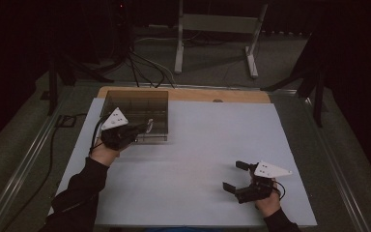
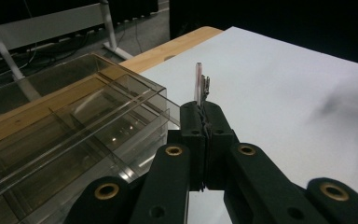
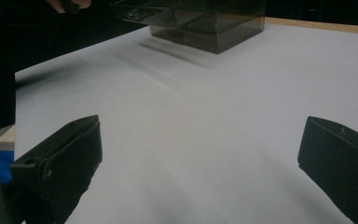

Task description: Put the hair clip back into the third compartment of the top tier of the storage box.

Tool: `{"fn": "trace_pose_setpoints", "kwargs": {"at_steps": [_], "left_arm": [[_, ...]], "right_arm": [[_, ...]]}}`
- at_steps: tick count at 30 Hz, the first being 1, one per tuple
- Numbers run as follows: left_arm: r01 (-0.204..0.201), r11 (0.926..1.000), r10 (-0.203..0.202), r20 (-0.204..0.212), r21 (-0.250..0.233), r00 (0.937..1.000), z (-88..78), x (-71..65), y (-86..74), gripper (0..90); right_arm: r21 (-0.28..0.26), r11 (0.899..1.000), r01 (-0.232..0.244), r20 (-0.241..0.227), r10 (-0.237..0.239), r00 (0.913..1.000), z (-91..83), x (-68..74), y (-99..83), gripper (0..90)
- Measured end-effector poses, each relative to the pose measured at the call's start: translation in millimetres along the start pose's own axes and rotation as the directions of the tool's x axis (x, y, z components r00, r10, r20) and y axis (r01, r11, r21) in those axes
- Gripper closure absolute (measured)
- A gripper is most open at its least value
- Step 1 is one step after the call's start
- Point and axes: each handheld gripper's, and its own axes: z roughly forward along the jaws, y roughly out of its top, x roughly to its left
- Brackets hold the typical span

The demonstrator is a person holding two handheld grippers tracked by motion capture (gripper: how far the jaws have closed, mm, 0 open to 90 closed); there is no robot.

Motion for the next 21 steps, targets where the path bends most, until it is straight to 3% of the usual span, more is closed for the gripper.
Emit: {"fn": "trace_pose_setpoints", "kwargs": {"at_steps": [10,15,21], "left_arm": [[0.029,0.9995,-0.029,-0.017,0.01,0.9994,10.3,5.7,-3.2,90.0],[0.026,0.9993,-0.025,-0.041,0.028,0.9989,16.3,6.8,-5.7,90.0],[0.015,0.9988,-0.013,-0.037,0.047,0.9992,21.5,5.6,-6.5,90.0]], "right_arm": [[0.0,1.0,0.001,0.002,-0.001,1.0,-0.1,0.1,-0.1,0.0],[0.0,1.0,0.002,0.003,-0.002,1.0,-0.5,0.3,-0.1,0.0],[0.003,1.0,0.002,0.003,-0.002,1.0,-0.2,0.1,-0.3,0.0]]}}
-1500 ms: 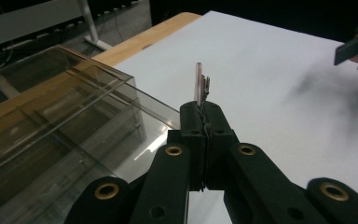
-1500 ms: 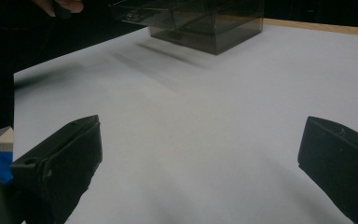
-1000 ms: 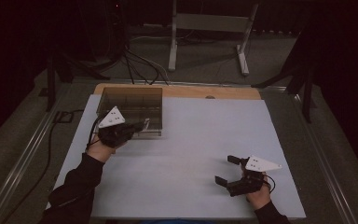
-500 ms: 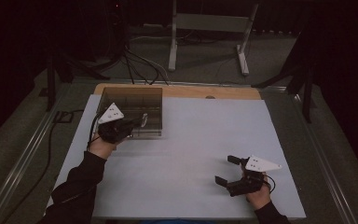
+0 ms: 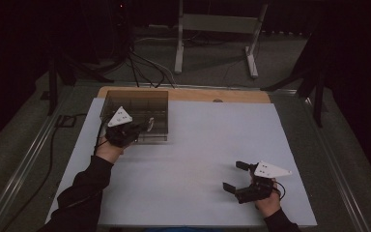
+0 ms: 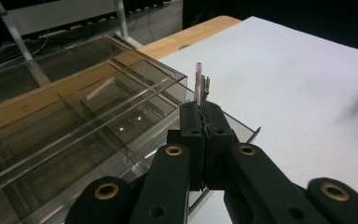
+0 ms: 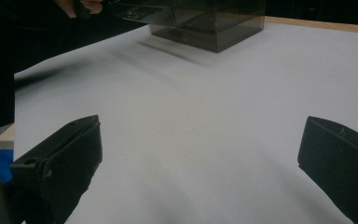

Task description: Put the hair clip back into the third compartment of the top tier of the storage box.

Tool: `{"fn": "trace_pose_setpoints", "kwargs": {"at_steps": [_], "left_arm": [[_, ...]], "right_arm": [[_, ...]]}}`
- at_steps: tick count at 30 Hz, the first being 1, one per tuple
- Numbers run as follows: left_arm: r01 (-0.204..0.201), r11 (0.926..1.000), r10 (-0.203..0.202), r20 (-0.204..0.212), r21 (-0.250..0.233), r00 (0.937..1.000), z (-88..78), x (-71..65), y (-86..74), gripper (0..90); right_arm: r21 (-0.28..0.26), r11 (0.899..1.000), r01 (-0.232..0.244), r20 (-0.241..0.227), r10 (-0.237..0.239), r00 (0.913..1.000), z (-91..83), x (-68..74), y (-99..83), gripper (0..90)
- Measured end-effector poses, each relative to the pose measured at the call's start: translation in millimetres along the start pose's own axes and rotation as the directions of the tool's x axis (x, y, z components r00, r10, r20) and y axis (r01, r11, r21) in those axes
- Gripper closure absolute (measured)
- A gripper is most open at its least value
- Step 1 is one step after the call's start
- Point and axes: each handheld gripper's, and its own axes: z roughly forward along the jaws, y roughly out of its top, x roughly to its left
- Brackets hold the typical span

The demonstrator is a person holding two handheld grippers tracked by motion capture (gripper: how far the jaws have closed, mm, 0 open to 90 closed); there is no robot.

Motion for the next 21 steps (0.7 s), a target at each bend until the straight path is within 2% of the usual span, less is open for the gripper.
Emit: {"fn": "trace_pose_setpoints", "kwargs": {"at_steps": [5,6,8,11,15,17,19,21], "left_arm": [[-0.033,0.9992,0.034,-0.031,0.024,0.999,4.8,-4.4,0.4,90.0],[-0.051,0.9973,0.053,-0.052,0.053,0.9972,7.8,-7.0,0.5,90.0],[-0.06,0.9959,0.064,-0.065,0.068,0.9958,9.8,-9.4,0.3,90.0],[-0.099,0.9906,0.107,-0.081,0.094,0.9909,12.9,-14.3,0.9,90.0],[-0.104,0.9892,0.114,-0.104,0.103,0.988,14.6,-16.7,1.7,90.0],[-0.107,0.9874,0.122,-0.128,0.116,0.9842,15.5,-16.9,2.0,90.0],[-0.106,0.988,0.12,-0.125,0.113,0.9849,15.8,-17.2,1.7,90.0],[-0.125,0.9851,0.141,-0.141,0.118,0.9799,16.8,-19.8,0.5,90.0]], "right_arm": [[0.001,1.0,-0.002,0.001,0.002,1.0,-0.1,-0.2,-0.1,0.0],[0.001,1.0,-0.001,0.001,0.001,1.0,-0.1,-0.1,-0.1,0.0],[0.0,1.0,-0.001,0.001,0.001,1.0,-0.3,0.2,0.0,0.0],[-0.001,1.0,-0.002,0.001,0.002,1.0,-0.8,-0.4,-0.1,0.0],[-0.003,1.0,-0.001,0.004,0.001,1.0,-1.1,-0.2,-0.1,0.0],[-0.001,1.0,-0.002,0.005,0.002,1.0,-1.1,-0.1,-0.1,0.0],[-0.001,1.0,-0.002,0.004,0.002,1.0,-1.1,-0.2,-0.2,0.0],[0.0,1.0,-0.002,0.004,0.002,1.0,-1.1,-0.2,-0.2,0.0]]}}
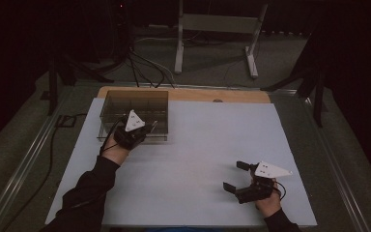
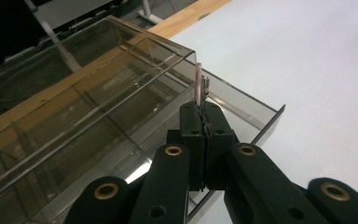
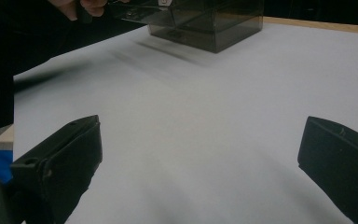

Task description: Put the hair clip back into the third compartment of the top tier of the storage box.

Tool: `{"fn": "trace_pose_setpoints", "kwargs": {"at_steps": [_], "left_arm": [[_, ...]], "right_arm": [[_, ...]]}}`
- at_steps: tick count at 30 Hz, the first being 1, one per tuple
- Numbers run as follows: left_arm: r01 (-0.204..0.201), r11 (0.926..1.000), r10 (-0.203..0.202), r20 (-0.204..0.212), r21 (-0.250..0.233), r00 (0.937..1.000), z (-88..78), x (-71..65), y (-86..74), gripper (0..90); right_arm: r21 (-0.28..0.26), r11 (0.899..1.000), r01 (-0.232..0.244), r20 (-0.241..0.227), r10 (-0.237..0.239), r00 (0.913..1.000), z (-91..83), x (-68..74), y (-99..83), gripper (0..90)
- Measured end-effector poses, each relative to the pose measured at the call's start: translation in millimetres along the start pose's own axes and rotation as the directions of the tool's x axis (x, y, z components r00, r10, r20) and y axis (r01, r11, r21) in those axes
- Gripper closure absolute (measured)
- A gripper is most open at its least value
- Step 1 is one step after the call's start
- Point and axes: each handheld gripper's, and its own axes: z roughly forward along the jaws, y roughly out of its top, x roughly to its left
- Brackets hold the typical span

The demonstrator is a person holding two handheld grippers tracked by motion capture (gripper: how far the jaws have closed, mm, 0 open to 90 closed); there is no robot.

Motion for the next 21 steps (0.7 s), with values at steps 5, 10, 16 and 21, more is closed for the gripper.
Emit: {"fn": "trace_pose_setpoints", "kwargs": {"at_steps": [5,10,16,21], "left_arm": [[0.002,1.0,-0.001,-0.01,0.009,1.0,3.5,-2.4,-0.4,90.0],[0.028,0.9995,-0.028,-0.007,-0.012,0.9996,1.8,-0.8,0.6,74.0],[0.071,0.9946,-0.071,0.01,-0.076,0.9974,-8.2,2.0,4.7,55.9],[0.108,0.9881,-0.107,0.012,-0.11,0.9942,-15.4,4.6,6.8,41.2]], "right_arm": [[0.0,1.0,0.001,0.0,-0.001,1.0,-0.1,0.1,0.0,0.0],[0.0,1.0,0.001,0.001,-0.001,1.0,-0.2,0.0,-0.1,0.0],[-0.002,1.0,0.0,0.001,0.0,1.0,-0.5,-0.2,-0.2,0.0],[0.0,1.0,0.001,0.0,-0.001,1.0,-0.4,0.2,-0.1,0.0]]}}
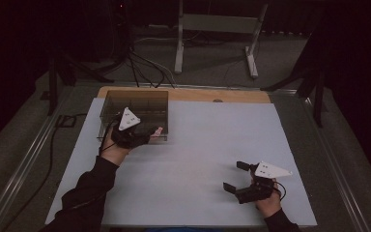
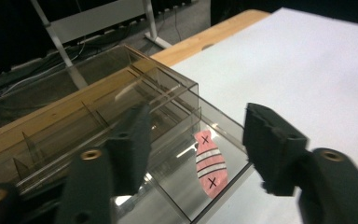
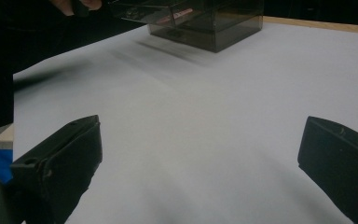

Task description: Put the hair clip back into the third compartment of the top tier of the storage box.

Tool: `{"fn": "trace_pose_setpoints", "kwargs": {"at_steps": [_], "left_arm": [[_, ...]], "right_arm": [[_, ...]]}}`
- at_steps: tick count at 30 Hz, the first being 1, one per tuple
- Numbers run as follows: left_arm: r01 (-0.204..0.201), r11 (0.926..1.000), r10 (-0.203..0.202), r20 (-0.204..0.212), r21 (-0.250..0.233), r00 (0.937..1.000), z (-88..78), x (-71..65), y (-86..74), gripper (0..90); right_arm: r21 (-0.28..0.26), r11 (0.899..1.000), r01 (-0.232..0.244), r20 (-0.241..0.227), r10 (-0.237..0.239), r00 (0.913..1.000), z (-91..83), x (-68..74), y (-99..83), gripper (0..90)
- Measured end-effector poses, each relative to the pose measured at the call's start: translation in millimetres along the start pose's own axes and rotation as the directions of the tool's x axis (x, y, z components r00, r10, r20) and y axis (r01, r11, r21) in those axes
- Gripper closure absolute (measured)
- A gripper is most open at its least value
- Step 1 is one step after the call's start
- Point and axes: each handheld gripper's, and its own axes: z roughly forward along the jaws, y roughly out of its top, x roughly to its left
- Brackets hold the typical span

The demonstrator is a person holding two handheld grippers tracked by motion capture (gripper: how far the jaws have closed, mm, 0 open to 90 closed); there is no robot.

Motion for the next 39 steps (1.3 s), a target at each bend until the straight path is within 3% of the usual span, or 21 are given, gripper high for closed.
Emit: {"fn": "trace_pose_setpoints", "kwargs": {"at_steps": [10,12,21,26,34,39], "left_arm": [[0.051,0.9987,-0.051,-0.011,0.005,0.9986,-5.5,3.4,2.5,22.4],[0.066,0.9978,-0.066,-0.004,0.008,0.9978,-6.2,3.2,3.6,17.6],[0.095,0.9954,-0.095,0.021,-0.011,0.9953,-17.6,5.8,10.0,12.3],[0.114,0.9935,-0.113,0.054,-0.007,0.9921,-21.4,7.9,14.5,1.8],[0.1,0.9949,-0.098,0.098,-0.012,0.9903,-24.6,5.6,13.0,0.5],[0.108,0.9941,-0.107,0.141,-0.005,0.9842,-26.1,3.1,12.8,0.5]], "right_arm": [[-0.002,1.0,-0.002,0.0,0.002,1.0,0.2,-0.4,-0.1,0.0],[-0.002,1.0,-0.005,-0.002,0.005,1.0,0.5,-0.6,-0.2,0.0],[-0.005,1.0,0.001,-0.001,-0.001,1.0,-1.6,1.1,-0.3,0.0],[-0.006,1.0,-0.007,0.001,0.007,1.0,-2.3,-0.4,-1.1,0.0],[-0.001,1.0,0.001,-0.002,-0.001,1.0,-1.3,0.6,-0.2,0.0],[0.006,1.0,0.004,-0.008,-0.004,1.0,1.1,1.5,0.8,0.0]]}}
